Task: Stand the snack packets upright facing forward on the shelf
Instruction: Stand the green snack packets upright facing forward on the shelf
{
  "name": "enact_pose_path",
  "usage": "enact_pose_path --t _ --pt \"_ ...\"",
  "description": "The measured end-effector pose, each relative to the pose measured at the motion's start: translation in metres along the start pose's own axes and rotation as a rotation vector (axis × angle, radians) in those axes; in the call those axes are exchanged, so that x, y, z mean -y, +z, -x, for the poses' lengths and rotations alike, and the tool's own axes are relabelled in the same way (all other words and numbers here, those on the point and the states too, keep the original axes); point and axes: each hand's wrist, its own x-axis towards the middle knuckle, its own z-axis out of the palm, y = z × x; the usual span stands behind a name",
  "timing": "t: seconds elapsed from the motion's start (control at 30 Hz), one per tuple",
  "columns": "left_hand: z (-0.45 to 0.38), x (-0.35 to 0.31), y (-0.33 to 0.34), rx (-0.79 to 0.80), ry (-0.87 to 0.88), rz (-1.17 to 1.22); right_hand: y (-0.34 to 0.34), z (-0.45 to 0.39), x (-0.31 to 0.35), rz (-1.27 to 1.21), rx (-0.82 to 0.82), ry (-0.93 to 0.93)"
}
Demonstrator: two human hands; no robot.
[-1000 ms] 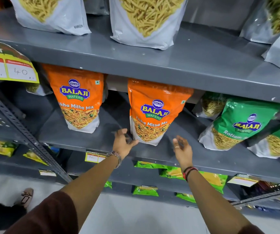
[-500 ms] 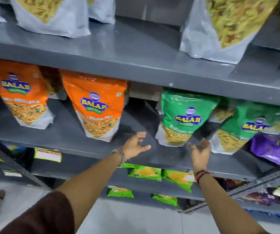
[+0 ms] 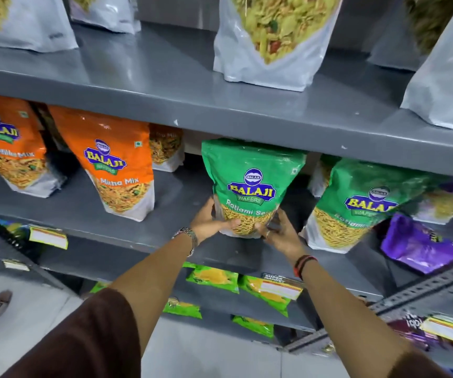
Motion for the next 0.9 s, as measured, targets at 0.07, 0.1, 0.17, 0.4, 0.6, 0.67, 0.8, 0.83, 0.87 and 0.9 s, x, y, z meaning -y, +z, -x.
enact_pose_path --t 0.07,0.1,0.17,0.4,0.6,0.67,0.8,0.83,0.87,0.9 --pt "0.004 -0.001 0.001 -0.005 0.016 0.019 0.002 0.004 -0.004 0.036 -0.004 -0.016" --pt "0.002 0.001 0.001 0.002 0.016 0.035 0.003 0.006 -0.007 0.062 -0.022 -0.022" --pt "0.004 0.000 0.001 0.009 0.004 0.044 0.002 0.010 -0.008 0.122 -0.059 -0.030" --pt "-0.007 0.016 0.003 0.032 -0.016 -0.097 0.003 0.016 -0.006 0.170 -0.055 0.046" --pt "0.000 0.040 0.040 -0.142 -0.236 -0.253 -0.033 0.049 -0.034 0.309 -0.242 0.070" --pt "0.019 0.020 0.066 0.025 -0.306 -0.152 -0.054 0.062 -0.043 0.332 -0.335 0.050" --pt "0.028 -0.014 0.123 0.307 -0.316 -0.077 -0.097 0.070 -0.043 0.098 -0.619 0.100" --pt "0.027 -0.022 0.136 0.299 -0.243 -0.105 -0.106 0.069 -0.039 0.038 -0.665 0.100" --pt "0.024 -0.029 0.148 0.286 -0.166 -0.146 -0.116 0.063 -0.040 -0.009 -0.703 0.101" --pt "0.020 -0.037 0.161 0.268 -0.097 -0.190 -0.128 0.058 -0.038 -0.060 -0.727 0.111"
